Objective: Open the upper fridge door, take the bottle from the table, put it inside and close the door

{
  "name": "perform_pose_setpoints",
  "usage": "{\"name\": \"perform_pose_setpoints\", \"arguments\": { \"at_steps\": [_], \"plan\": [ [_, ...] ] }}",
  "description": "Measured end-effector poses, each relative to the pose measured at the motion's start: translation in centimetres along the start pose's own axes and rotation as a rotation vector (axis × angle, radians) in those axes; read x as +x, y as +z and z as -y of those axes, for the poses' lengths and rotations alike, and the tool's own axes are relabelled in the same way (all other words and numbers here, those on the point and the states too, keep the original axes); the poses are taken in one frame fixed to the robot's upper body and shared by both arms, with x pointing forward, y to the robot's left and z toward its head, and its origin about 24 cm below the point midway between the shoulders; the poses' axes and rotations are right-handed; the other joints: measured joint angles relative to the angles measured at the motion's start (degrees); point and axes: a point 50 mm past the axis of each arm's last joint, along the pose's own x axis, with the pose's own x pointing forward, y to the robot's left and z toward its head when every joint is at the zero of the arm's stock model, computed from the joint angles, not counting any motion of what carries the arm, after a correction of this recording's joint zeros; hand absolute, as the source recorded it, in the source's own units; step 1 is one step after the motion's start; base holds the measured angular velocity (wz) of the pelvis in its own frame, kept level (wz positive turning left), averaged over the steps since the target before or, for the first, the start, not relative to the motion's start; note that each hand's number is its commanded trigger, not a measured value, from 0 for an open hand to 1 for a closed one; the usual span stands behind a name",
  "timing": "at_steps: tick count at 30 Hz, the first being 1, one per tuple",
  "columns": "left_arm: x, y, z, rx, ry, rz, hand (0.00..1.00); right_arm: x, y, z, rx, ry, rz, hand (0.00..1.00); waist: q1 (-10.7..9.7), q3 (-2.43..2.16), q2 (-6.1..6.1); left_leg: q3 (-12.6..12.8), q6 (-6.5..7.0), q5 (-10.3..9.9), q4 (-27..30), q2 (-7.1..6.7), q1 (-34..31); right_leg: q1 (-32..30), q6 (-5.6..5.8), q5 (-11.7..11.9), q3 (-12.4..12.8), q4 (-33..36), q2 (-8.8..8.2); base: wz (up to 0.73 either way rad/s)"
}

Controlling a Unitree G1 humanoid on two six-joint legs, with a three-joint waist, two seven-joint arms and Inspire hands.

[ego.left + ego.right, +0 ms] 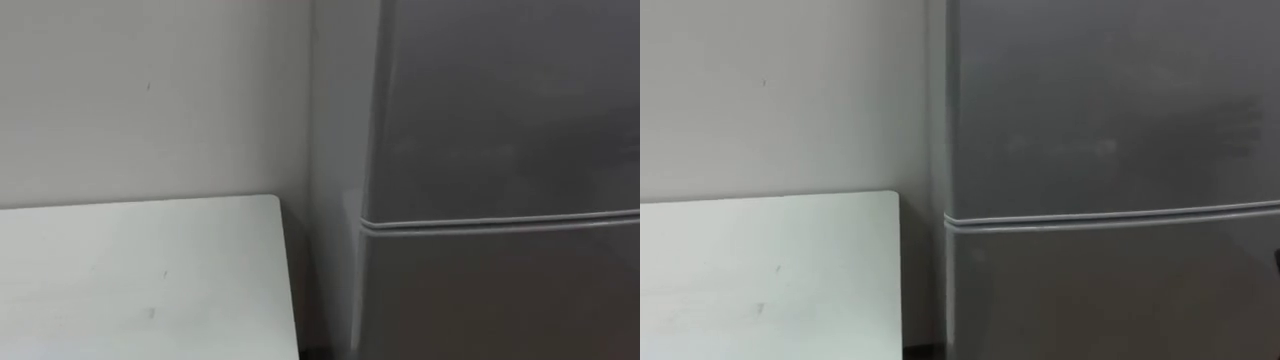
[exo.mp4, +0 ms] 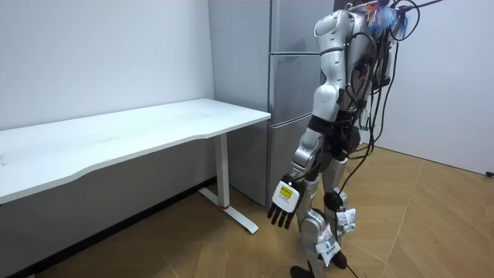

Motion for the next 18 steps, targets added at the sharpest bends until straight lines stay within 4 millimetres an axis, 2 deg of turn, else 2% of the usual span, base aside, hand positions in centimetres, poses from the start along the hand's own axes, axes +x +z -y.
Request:
{"name": "perform_pose_setpoints", "arguments": {
  "at_steps": [1,2,4,7,12,13,15,16,18],
  "plan": [
    [0.0,0.1,0.0,0.0,0.0,0.003,0.0,0.0,-0.1,0.1,-0.004,-0.006,-0.003,0.0,-0.16,-0.03,-0.03,0.0,0.0,0.0,0.0,0.0,0.01,0.01,0.0,0.0,0.08,-0.02,0.0,0.0],
    [0.0,0.3,0.0,0.002,0.001,0.012,0.0,-0.1,-0.3,0.4,-0.011,-0.02,-0.014,0.0,-0.45,0.14,0.0,-0.01,0.0,0.0,0.01,-0.02,-0.05,0.01,0.01,0.0,0.15,0.0,-0.03,0.0],
    [0.0,0.7,-0.1,0.001,0.008,0.035,0.0,-0.3,-0.8,0.8,-0.011,-0.045,-0.041,0.0,-0.83,0.06,0.11,0.01,0.01,-0.01,0.04,-0.02,-0.1,-0.1,0.03,0.02,0.38,-0.02,0.01,0.0],
    [0.0,1.5,-0.2,0.005,0.044,0.069,0.0,-1.1,-2.7,2.0,-0.06,-0.088,-0.115,0.0,-0.81,-0.08,0.29,0.08,0.01,-0.01,0.04,-0.01,-0.04,-0.09,0.03,0.03,0.61,0.04,0.06,0.0],
    [-0.1,1.2,-0.3,0.009,0.079,0.063,0.0,-4.9,-8.0,5.6,-0.201,-0.215,-0.374,0.0,-0.71,-0.16,1.72,0.13,0.02,-0.02,-1.1,-0.13,0.71,0.12,0.12,-0.03,0.64,0.02,0.06,0.0],
    [-0.1,1.2,-0.3,0.009,0.08,0.061,0.0,-5.3,-8.4,5.8,-0.21,-0.224,-0.402,0.0,-0.69,-0.09,1.8,0.15,0.02,-0.02,-1.18,-0.16,0.71,0.11,0.13,-0.03,0.73,0.06,0.06,-0.06],
    [-0.1,1.3,-0.2,-0.01,0.076,0.063,0.0,-6.9,-9.6,6.2,-0.234,-0.242,-0.475,0.0,-0.9,-0.12,3.28,0.3,0.04,-0.02,-1.44,-0.28,0.79,-0.05,0.21,-0.08,0.96,0.14,0.0,-0.08],
    [0.0,1.3,-0.2,-0.018,0.078,0.067,0.0,-7.3,-10.1,6.4,-0.239,-0.244,-0.503,0.0,-0.91,-0.16,3.55,0.37,0.04,-0.02,-1.45,-0.3,0.88,-0.05,0.21,-0.08,1.13,0.15,-0.01,-0.05],
    [-0.1,1.4,-0.3,-0.062,0.082,0.075,0.0,-9.5,-12.3,6.7,-0.266,-0.243,-0.635,0.0,-0.8,-0.2,3.86,0.29,0.04,0.02,-1.43,-0.36,1.44,0.23,0.24,-0.12,1.57,0.42,0.06,-0.04]
  ]
}}
